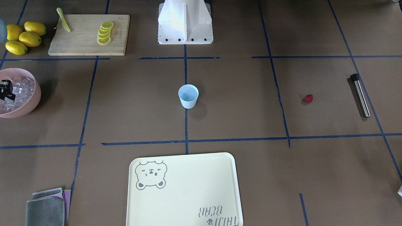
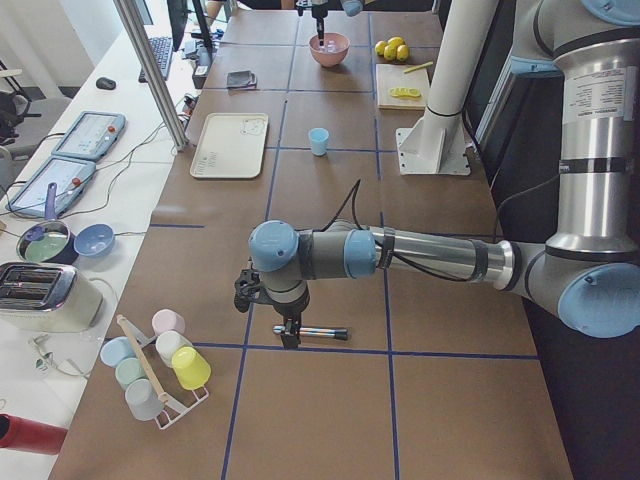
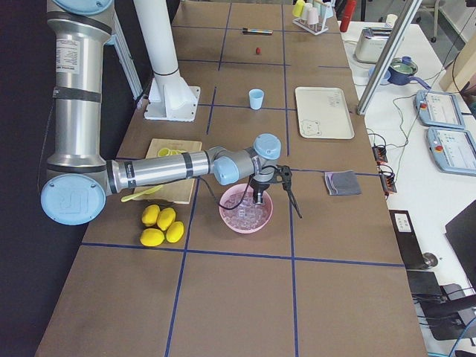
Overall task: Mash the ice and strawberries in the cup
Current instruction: 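Grasp an ice cube from the pink bowl with the right gripper, then carry the ice cube to the light-blue cup with the right gripper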
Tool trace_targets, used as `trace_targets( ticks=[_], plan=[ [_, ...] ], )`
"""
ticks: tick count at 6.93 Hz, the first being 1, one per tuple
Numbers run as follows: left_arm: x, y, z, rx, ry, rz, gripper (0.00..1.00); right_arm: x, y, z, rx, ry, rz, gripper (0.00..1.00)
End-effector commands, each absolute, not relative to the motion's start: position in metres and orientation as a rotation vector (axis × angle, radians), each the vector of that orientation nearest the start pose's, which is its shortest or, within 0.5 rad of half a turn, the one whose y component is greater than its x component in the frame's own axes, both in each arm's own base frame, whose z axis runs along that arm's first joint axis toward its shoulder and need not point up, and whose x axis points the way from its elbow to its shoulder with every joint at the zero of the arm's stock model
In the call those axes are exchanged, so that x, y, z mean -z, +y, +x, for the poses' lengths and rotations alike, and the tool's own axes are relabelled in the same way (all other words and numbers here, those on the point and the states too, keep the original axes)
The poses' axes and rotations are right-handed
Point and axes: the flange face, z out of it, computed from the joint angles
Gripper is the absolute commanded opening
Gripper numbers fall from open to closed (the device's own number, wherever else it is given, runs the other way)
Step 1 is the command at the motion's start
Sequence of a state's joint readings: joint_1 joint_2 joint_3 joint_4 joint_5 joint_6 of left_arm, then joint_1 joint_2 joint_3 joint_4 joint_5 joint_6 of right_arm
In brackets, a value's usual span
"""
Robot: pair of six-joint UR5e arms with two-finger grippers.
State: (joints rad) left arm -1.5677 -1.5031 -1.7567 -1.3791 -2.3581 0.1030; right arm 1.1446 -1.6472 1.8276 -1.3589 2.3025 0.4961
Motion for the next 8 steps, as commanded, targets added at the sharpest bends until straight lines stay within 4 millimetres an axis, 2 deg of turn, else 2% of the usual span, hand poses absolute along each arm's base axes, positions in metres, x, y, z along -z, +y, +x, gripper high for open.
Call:
trace_targets(
  ticks=[1,2,3,4,5,6,7,8],
  plan=[
    [-0.617,-0.455,-0.061,-0.073,0.791,-0.028,1.00,-0.455,-0.457,-0.141,0.006,-0.900,0.090,0.02],
    [-0.617,-0.455,-0.061,-0.073,0.791,-0.028,1.00,-0.394,-0.457,-0.176,-0.059,-0.974,0.071,0.02],
    [-0.618,-0.455,-0.061,-0.074,0.791,-0.029,1.00,-0.327,-0.454,-0.240,-0.143,-1.049,-0.002,0.02],
    [-0.618,-0.455,-0.061,-0.074,0.791,-0.031,1.00,-0.269,-0.444,-0.301,-0.200,-1.095,-0.034,0.03],
    [-0.618,-0.455,-0.061,-0.074,0.791,-0.031,1.00,-0.234,-0.420,-0.363,-0.244,-1.103,-0.026,0.03],
    [-0.618,-0.455,-0.061,-0.073,0.791,-0.030,1.00,-0.203,-0.409,-0.422,-0.314,-1.113,-0.020,0.03],
    [-0.618,-0.455,-0.061,-0.075,0.791,-0.029,1.00,-0.177,-0.409,-0.468,-0.369,-1.113,-0.007,0.03],
    [-0.617,-0.455,-0.061,-0.075,0.791,-0.026,1.00,-0.167,-0.403,-0.501,-0.381,-1.101,0.012,0.04]
  ],
)
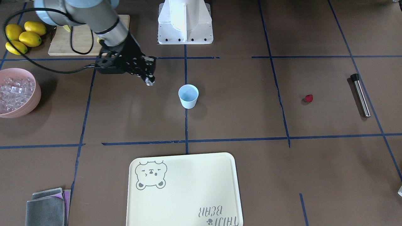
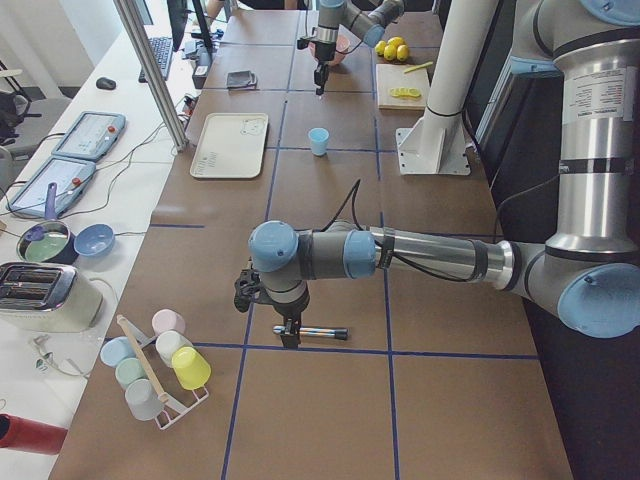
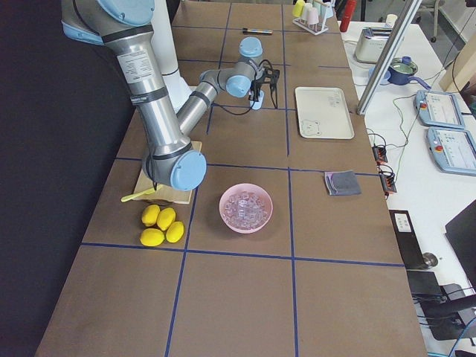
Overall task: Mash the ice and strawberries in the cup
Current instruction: 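Carry the ice cube to the light-blue cup with the right gripper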
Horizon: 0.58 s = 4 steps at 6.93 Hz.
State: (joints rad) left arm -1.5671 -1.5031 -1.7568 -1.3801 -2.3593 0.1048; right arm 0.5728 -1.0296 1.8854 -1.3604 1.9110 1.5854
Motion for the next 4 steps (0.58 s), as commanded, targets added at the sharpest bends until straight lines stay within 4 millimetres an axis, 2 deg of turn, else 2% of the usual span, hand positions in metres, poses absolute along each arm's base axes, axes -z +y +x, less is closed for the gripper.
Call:
trace_targets(
  ticks=[1,2,3,4],
  plan=[
    [-0.616,-0.456,-0.061,-0.076,0.791,-0.025,1.00,-0.162,-0.397,-0.513,-0.373,-1.101,0.019,0.04],
    [-0.615,-0.457,-0.061,-0.077,0.792,-0.022,1.00,-0.154,-0.403,-0.527,-0.379,-1.095,0.030,0.04],
    [-0.616,-0.456,-0.061,-0.077,0.791,-0.023,1.00,-0.154,-0.404,-0.529,-0.379,-1.093,0.030,0.08],
    [-0.616,-0.456,-0.061,-0.077,0.791,-0.023,1.00,-0.156,-0.402,-0.533,-0.375,-1.086,0.026,0.17]
  ],
)
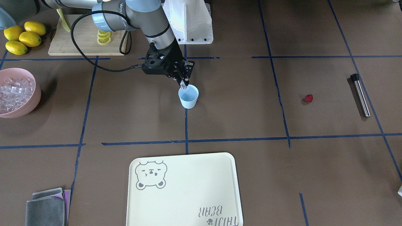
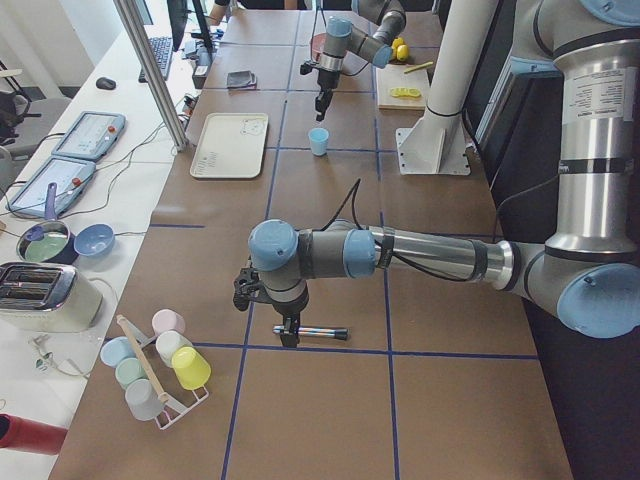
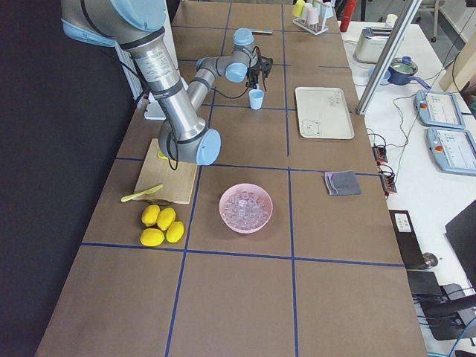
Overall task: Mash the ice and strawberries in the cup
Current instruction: 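Carry the ice cube to the light-blue cup with the right gripper, then open the right gripper to drop the ice cube into the cup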
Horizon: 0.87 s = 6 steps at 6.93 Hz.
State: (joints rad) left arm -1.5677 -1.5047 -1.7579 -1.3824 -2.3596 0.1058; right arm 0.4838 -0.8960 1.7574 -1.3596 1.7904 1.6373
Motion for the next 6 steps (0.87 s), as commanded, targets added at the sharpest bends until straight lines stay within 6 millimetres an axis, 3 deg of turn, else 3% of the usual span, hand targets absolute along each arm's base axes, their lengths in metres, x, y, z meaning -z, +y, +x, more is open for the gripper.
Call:
trace_targets(
  ticks=[1,2,3,5,6],
  plan=[
    [-0.616,-0.456,-0.061,-0.076,0.792,-0.023,1.00,-0.160,-0.403,-0.537,-0.376,-1.077,0.023,0.35],
    [-0.616,-0.456,-0.060,-0.078,0.792,-0.024,1.00,-0.160,-0.403,-0.538,-0.375,-1.074,0.022,0.75],
    [-0.617,-0.456,-0.061,-0.076,0.792,-0.025,1.00,-0.159,-0.404,-0.540,-0.375,-1.074,0.022,0.89],
    [-0.617,-0.455,-0.061,-0.076,0.790,-0.021,1.00,-0.152,-0.404,-0.537,-0.379,-1.086,0.020,0.90],
    [-0.618,-0.455,-0.061,-0.076,0.791,-0.023,1.00,-0.170,-0.408,-0.508,-0.400,-1.081,0.027,0.87]
  ],
)
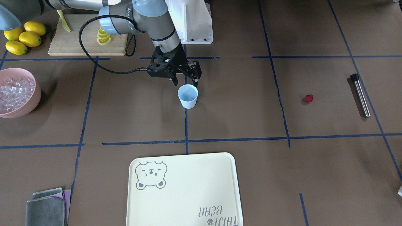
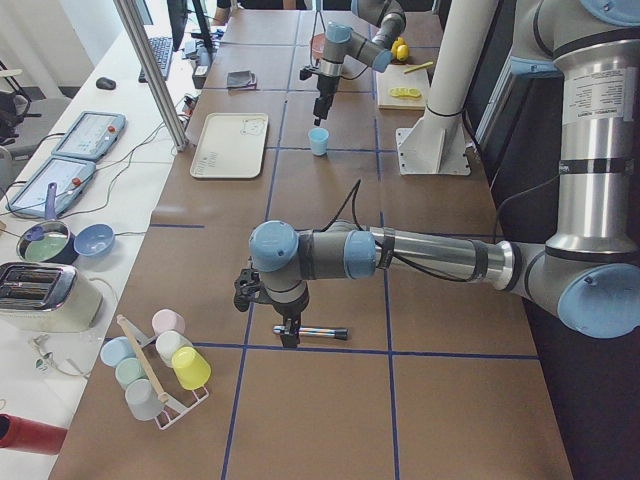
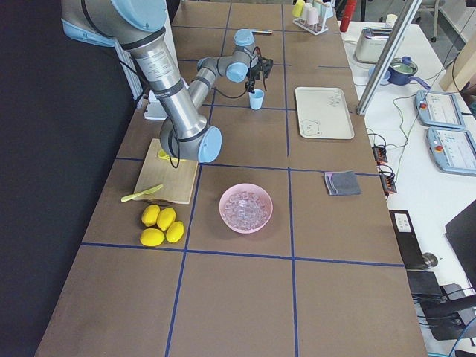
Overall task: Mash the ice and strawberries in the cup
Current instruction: 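Open the right gripper to drop the ice cube into the cup, then move the right gripper back over the pink bowl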
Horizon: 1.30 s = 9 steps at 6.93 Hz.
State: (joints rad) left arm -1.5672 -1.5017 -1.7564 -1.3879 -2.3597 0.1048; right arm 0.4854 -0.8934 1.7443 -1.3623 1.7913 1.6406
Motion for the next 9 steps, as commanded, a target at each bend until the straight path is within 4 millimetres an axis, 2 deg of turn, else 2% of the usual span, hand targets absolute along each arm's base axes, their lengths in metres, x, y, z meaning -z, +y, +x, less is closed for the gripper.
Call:
trace_targets(
  ticks=[1,2,3,4,5,6,7,9],
  plan=[
    [-0.617,-0.455,-0.061,-0.076,0.790,-0.021,1.00,-0.214,-0.401,-0.464,-0.412,-1.052,0.020,0.79],
    [-0.617,-0.456,-0.061,-0.078,0.790,-0.020,1.00,-0.262,-0.400,-0.408,-0.437,-1.011,0.011,0.77],
    [-0.617,-0.456,-0.061,-0.078,0.790,-0.014,1.00,-0.315,-0.407,-0.344,-0.349,-0.957,-0.007,0.74],
    [-0.617,-0.455,-0.061,-0.079,0.790,-0.015,1.00,-0.362,-0.422,-0.288,-0.279,-0.923,-0.044,0.75],
    [-0.617,-0.455,-0.061,-0.079,0.790,-0.014,1.00,-0.399,-0.429,-0.239,-0.280,-0.897,-0.062,0.77],
    [-0.617,-0.455,-0.061,-0.079,0.790,-0.014,1.00,-0.444,-0.422,-0.198,-0.295,-0.849,-0.086,0.77],
    [-0.617,-0.455,-0.061,-0.079,0.790,-0.014,1.00,-0.463,-0.426,-0.171,-0.351,-0.837,-0.106,0.76],
    [-0.616,-0.453,-0.061,-0.080,0.790,-0.012,1.00,-0.517,-0.404,-0.154,-0.407,-0.761,-0.186,0.77]
  ],
)
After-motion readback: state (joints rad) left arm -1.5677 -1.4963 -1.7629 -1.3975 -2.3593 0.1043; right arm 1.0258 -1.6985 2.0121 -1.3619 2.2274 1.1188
